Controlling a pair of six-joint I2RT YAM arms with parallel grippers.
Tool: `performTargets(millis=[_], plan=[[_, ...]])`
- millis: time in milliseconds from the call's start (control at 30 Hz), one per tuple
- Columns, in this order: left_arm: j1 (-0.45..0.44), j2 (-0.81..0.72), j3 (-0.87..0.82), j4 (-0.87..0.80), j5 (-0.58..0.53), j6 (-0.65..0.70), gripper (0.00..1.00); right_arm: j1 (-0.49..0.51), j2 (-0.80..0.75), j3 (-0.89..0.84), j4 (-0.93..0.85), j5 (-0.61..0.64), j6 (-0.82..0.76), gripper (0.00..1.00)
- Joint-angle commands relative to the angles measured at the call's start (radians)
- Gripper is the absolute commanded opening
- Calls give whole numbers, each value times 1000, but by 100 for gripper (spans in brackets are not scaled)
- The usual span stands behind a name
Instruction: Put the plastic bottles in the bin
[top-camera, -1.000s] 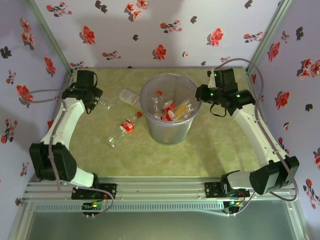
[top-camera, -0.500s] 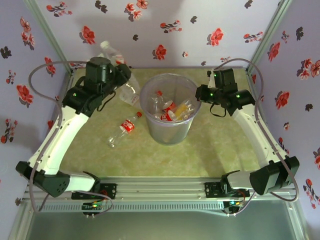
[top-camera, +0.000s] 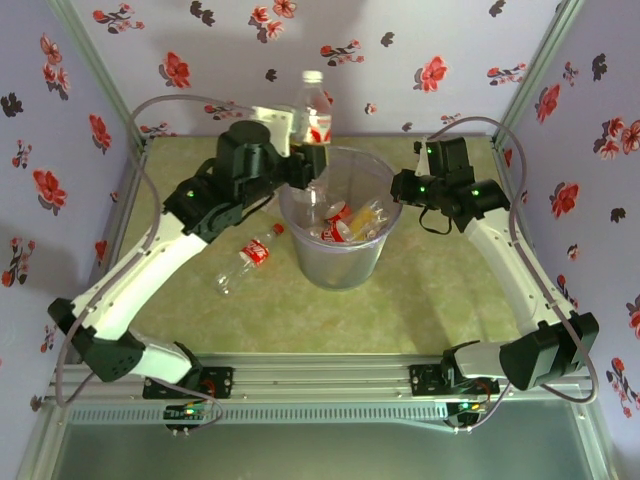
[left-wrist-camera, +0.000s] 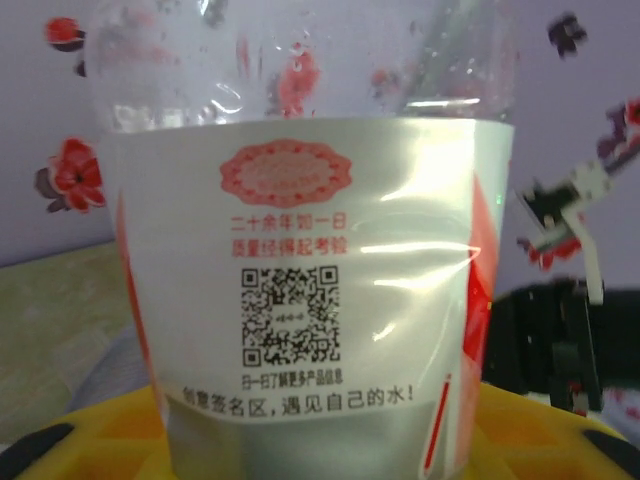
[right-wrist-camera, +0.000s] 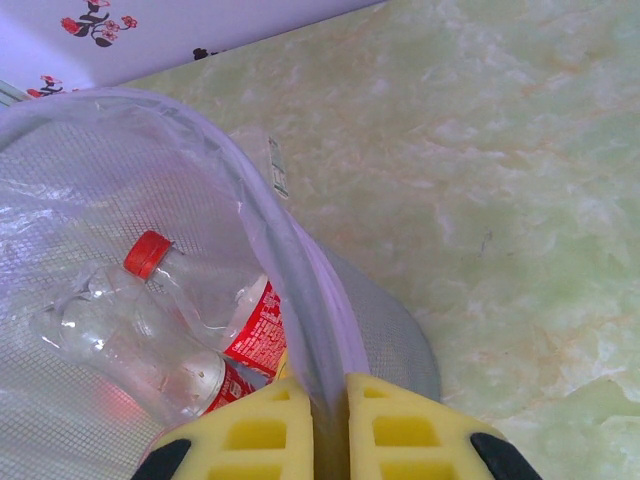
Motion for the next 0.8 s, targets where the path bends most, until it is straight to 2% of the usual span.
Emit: performTargets(millis=[0, 200, 333, 533, 767], plan=[[-23, 24, 3, 34, 52, 183, 28, 25, 10, -27, -74, -7, 18, 0], [-36, 73, 21, -76, 92, 253, 28, 25, 13, -26, -77, -4, 13, 0], [-36, 77, 11, -133, 157, 302, 29, 25, 19, -24, -76, -4, 10, 0], [-36, 90, -10, -207, 199, 322, 30, 25, 29, -21, -76, -5, 8, 0], [-36, 87, -62, -220, 215, 323, 33, 26, 28, -20, -77, -4, 6, 0]])
